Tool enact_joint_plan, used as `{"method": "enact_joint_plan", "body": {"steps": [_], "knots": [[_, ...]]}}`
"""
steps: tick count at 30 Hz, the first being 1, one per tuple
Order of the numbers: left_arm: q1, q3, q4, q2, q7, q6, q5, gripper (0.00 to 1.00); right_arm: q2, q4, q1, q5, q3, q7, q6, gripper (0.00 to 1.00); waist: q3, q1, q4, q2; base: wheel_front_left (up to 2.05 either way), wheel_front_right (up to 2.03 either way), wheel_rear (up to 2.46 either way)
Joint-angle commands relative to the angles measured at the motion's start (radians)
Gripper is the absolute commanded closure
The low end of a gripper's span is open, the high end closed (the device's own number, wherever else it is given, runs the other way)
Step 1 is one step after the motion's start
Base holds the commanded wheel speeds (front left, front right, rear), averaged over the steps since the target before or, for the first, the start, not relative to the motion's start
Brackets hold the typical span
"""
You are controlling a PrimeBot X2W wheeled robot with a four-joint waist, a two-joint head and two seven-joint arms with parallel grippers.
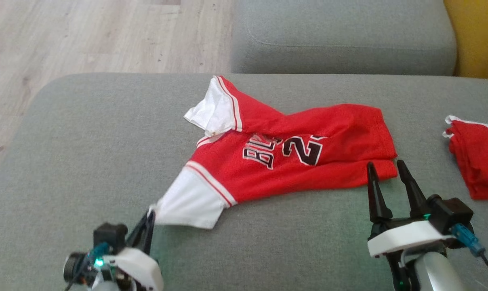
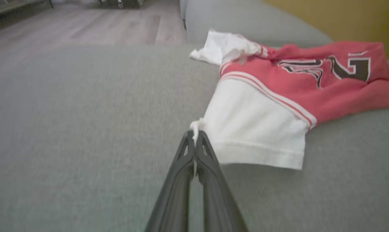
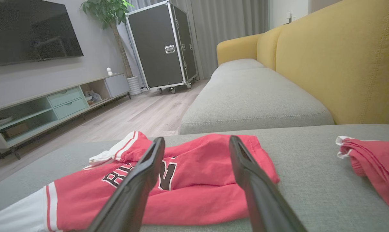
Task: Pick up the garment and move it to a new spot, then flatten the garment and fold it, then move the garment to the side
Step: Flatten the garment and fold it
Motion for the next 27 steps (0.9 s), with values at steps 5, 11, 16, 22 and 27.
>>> {"method": "enact_joint_plan", "body": {"steps": [5, 11, 16, 22, 27], "knots": [[-0.005, 0.047, -0.105, 0.038, 0.017, 0.056, 0.009, 0.00, -0.003, -0.015, -0.035, 0.003, 0.016, -0.010, 0.004, 0.00, 0.003, 0.0003, 0.008, 0.0000, 0.00, 0.00, 0.00], [-0.041, 0.095, -0.227, 0.021, -0.109, 0.106, 0.011, 0.00, -0.003, -0.051, -0.051, -0.003, -0.005, -0.010, 0.004, 0.00, 0.015, 0.0003, -0.006, 0.0000, 0.00, 0.00, 0.00], [-0.056, 0.141, -0.359, -0.021, -0.143, 0.083, 0.019, 0.00, -0.003, -0.104, -0.065, -0.013, -0.032, -0.010, 0.004, 0.00, 0.032, 0.0003, -0.040, 0.0000, 0.00, 0.00, 0.00], [-0.005, 0.203, -0.395, -0.070, -0.143, 0.056, 0.041, 0.00, -0.003, -0.117, -0.073, -0.025, -0.027, -0.011, 0.004, 0.00, 0.056, 0.0003, -0.087, 0.0000, 0.00, 0.00, 0.00], [0.013, 0.217, -0.392, -0.091, -0.143, 0.037, 0.081, 0.00, -0.003, -0.117, -0.074, -0.025, -0.030, -0.011, 0.004, 0.00, 0.072, 0.0003, -0.097, 0.0000, 0.00, 0.00, 0.00]]}}
